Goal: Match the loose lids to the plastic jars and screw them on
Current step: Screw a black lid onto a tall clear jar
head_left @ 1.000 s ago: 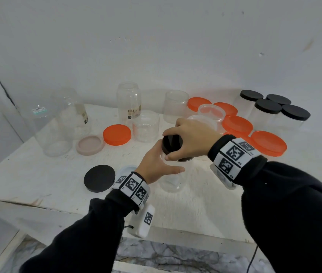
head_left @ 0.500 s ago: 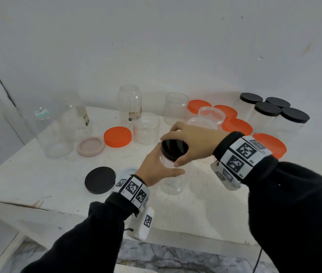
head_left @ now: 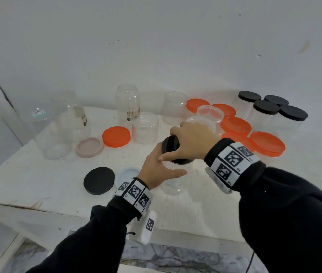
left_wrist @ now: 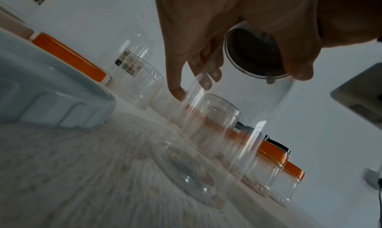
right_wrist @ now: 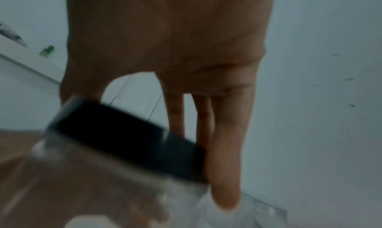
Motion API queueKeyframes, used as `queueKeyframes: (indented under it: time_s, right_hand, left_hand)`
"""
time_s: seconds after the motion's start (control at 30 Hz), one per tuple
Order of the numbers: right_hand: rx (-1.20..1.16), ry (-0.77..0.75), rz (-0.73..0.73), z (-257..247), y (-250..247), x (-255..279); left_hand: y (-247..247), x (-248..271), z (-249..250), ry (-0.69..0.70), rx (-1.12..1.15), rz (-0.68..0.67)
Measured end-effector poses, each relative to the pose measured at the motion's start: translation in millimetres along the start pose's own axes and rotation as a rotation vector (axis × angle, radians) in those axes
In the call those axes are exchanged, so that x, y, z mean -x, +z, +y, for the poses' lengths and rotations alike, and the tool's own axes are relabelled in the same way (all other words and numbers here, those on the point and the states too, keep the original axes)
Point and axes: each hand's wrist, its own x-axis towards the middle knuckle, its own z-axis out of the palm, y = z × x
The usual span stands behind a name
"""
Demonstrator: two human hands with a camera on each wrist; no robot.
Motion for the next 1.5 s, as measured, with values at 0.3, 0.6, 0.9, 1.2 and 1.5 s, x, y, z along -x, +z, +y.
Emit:
queueKeyframes:
  time_s: [0.3,0.6,0.9,1.2,1.5]
  right_hand:
    - [-0.151,-0.177,-0.078,5.9,-14.8,0.3]
    - [0.049,0.034,-0.012,-7.7,-8.4,0.9]
    - [-0.185,-0.123,-0.13,7.1,-13.9,2.7]
    - [-0.2,-0.063,-0.27,8.2,-13.1,1.9]
    - [-0.073,-0.116,-0.019,2.2,-14.8,2.1]
  left_hand:
    - [-0.1,-0.7,-0.9,0.0,-0.033,0.003]
    - [0.6,-0.2,-2.4,0.007,-0.031,-0.002]
    - [-0.4,1.2,1.6,0.012,-0.025,-0.01]
    - [-0.4,1.1,0.1,0.02,-0.009,-0.018]
    - [1.6,2.4,-1.5,0.007,-0.002,0.002]
